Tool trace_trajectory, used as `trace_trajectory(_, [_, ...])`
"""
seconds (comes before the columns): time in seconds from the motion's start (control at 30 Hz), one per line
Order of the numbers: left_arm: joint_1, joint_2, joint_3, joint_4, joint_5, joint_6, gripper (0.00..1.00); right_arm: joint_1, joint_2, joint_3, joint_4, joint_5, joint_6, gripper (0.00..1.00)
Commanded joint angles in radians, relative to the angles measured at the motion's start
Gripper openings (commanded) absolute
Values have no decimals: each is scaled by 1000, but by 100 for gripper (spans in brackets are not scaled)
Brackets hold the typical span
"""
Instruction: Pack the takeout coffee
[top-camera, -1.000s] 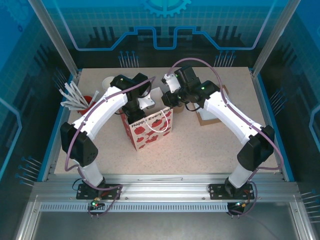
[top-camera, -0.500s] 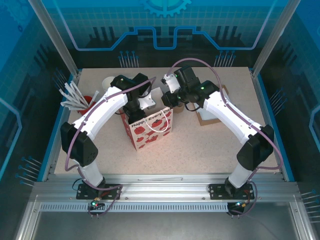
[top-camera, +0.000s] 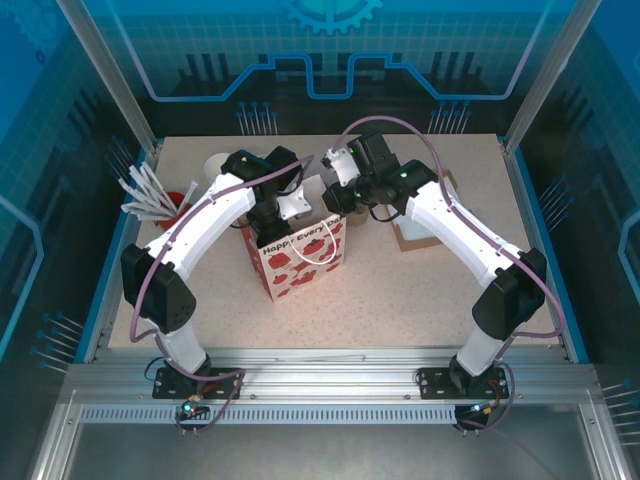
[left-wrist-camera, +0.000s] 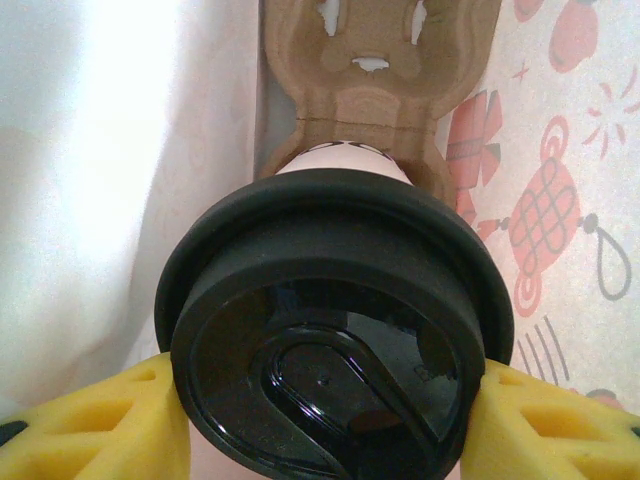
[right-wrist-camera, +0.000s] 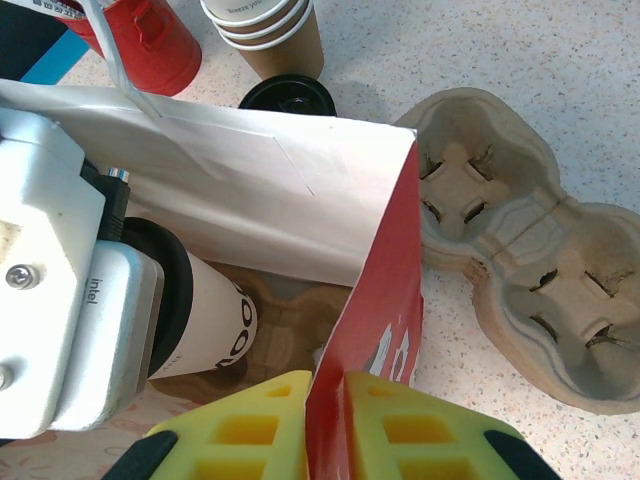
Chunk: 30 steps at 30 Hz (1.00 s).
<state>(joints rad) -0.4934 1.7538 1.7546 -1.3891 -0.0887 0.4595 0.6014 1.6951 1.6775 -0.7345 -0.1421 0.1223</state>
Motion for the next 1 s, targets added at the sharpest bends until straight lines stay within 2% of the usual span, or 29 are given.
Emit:
trace_trajectory(0.0, [12, -8, 6, -11, 16, 36, 46, -1, 13, 25, -35, -11, -23, 18])
trace_trajectory(0.53, [29, 16, 26, -18, 56, 59, 46, 0, 13, 23, -37, -24, -41, 18])
trace_trajectory(0.97, [27, 40, -6, -2, 33, 85, 46, 3, 15, 30, -40, -25, -42, 18])
